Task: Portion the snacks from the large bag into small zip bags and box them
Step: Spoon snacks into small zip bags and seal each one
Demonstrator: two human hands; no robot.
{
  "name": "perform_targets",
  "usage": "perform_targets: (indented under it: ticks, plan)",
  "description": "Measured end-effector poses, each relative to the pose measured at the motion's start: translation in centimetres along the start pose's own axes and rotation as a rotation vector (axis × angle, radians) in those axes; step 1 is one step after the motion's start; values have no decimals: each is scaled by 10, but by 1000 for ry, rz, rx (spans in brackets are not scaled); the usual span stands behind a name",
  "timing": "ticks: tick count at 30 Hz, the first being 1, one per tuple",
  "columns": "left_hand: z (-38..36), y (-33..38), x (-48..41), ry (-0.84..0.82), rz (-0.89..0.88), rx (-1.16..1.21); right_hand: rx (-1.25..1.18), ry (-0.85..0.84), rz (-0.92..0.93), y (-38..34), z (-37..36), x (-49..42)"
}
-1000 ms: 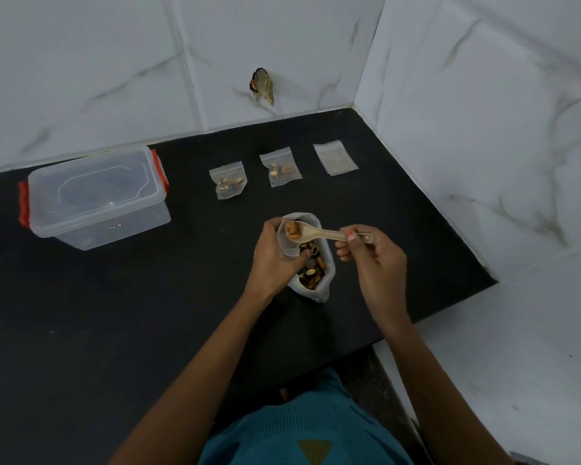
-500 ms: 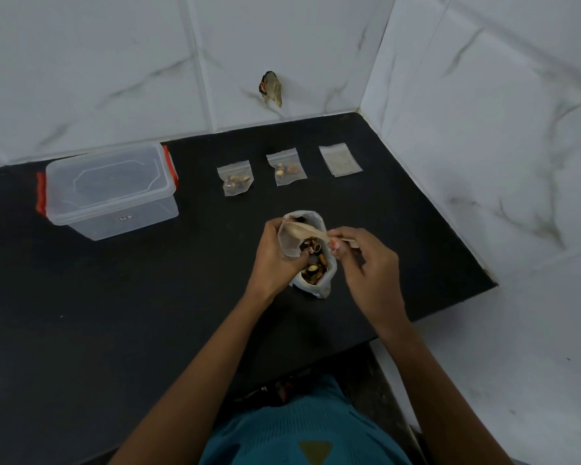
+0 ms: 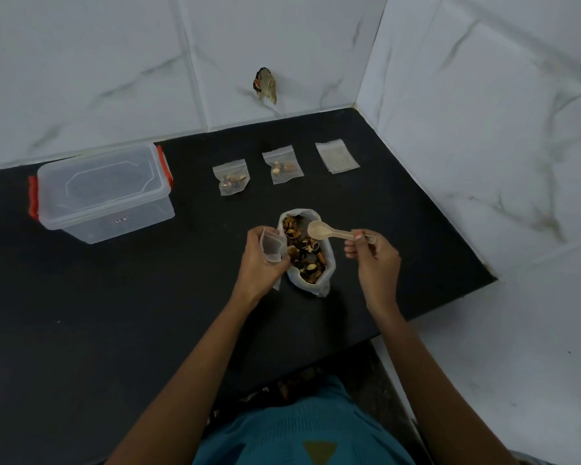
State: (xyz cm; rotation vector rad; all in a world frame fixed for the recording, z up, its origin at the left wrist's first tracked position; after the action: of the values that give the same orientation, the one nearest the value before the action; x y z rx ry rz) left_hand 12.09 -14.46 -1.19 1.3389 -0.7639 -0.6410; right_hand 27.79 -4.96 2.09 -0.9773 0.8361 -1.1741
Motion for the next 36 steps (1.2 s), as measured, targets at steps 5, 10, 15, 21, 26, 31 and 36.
perform_targets:
  ticks: [5, 10, 15, 21, 26, 31, 36]
  plan:
    - [0, -7, -5, -30, 40, 7, 90, -28, 15, 12, -22, -4]
    - [-2, -14, -12, -68, 81, 5, 119, -22, 42, 15, -38, -8]
    - [-3, -14, -18, -80, 105, 14, 145, 12, 72, 18, -46, -10]
    - [-3, -18, -23, -103, 130, 28, 27, -27, -101, 25, -57, -18]
    - [-3, -19, -25, -109, 155, 47, -18, -32, -155, 26, -57, -24]
    - [-4, -17, -25, -102, 155, 67, 68, -80, -111, 18, -50, -26]
    - [-3, -17, -24, -96, 167, 64, 124, -115, -76, 19, -35, -20]
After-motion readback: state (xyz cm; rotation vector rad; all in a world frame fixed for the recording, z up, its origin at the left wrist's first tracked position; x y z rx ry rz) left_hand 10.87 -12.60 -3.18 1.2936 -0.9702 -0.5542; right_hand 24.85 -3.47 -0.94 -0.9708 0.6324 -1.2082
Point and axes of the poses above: each hand's wrist, its own x-axis away from the middle knuckle, its own z-axis out of the back of the hand, y = z × x, the point moved 2 cm from there along -x, towards the middle knuckle, and after that the axes turned 8 degrees about x, right-handed, at the moved point
